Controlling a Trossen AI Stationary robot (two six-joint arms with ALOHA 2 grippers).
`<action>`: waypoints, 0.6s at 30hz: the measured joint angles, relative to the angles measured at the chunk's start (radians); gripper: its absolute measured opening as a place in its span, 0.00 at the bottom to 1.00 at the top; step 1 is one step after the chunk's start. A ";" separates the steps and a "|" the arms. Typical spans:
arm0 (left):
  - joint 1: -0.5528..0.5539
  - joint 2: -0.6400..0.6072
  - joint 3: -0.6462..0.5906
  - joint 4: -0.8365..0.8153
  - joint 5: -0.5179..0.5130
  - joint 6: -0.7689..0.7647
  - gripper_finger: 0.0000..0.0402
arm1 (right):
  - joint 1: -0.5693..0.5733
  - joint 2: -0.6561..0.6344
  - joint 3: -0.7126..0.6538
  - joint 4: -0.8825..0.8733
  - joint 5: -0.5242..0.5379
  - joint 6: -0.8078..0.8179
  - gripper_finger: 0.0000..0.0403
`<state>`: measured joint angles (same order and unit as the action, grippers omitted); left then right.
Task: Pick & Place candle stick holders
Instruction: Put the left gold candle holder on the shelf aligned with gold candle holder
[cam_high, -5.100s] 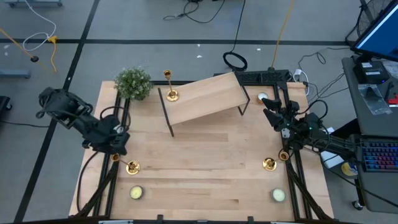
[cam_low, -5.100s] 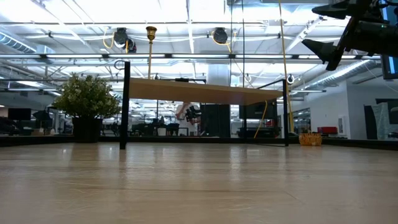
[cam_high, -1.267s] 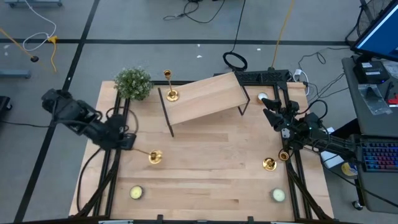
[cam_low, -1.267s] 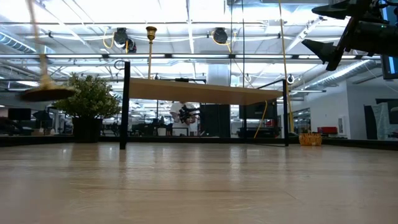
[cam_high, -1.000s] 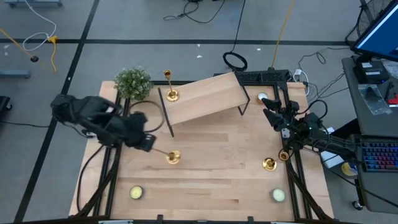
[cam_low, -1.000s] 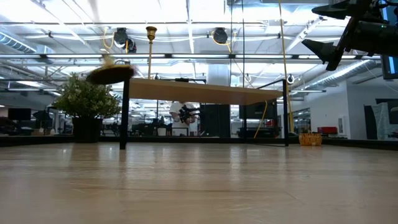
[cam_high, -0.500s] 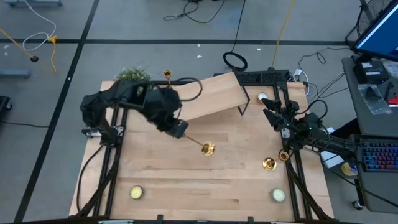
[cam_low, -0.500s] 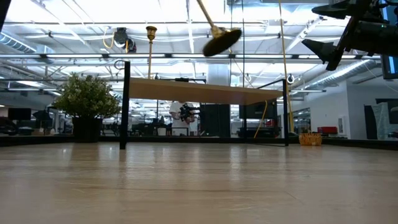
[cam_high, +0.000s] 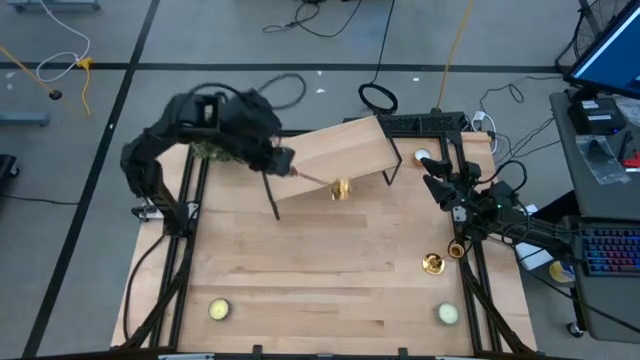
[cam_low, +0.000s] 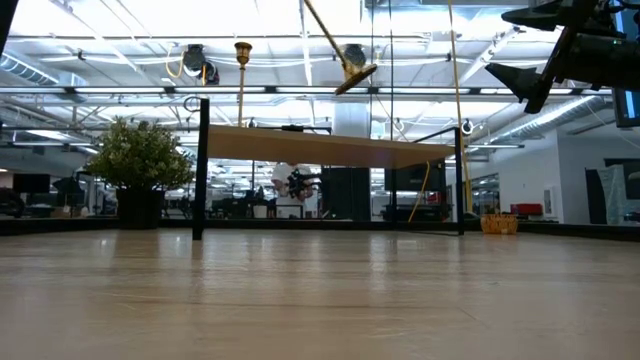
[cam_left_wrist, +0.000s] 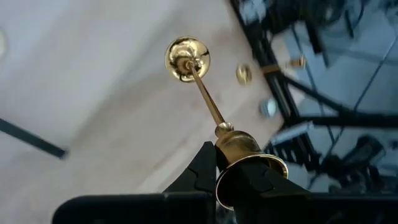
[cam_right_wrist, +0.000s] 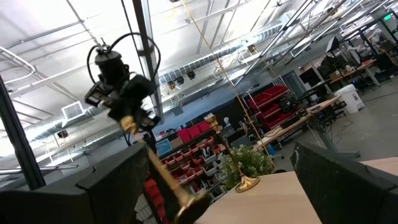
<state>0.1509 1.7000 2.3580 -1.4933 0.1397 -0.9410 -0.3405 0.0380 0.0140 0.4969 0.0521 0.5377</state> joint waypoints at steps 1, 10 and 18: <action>0.017 -0.012 -0.001 -0.001 -0.013 0.012 0.04 | 0.000 0.000 0.000 0.000 0.000 0.000 0.94; 0.115 -0.058 -0.002 -0.068 -0.063 0.069 0.04 | 0.000 0.002 0.000 0.001 0.000 0.000 0.94; 0.127 -0.072 -0.002 -0.077 -0.037 0.062 0.04 | 0.000 0.003 0.002 0.018 0.000 0.023 0.94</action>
<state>0.2777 1.6276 2.3558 -1.5700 0.1029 -0.8792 -0.3405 0.0406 0.0159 0.5153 0.0521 0.5611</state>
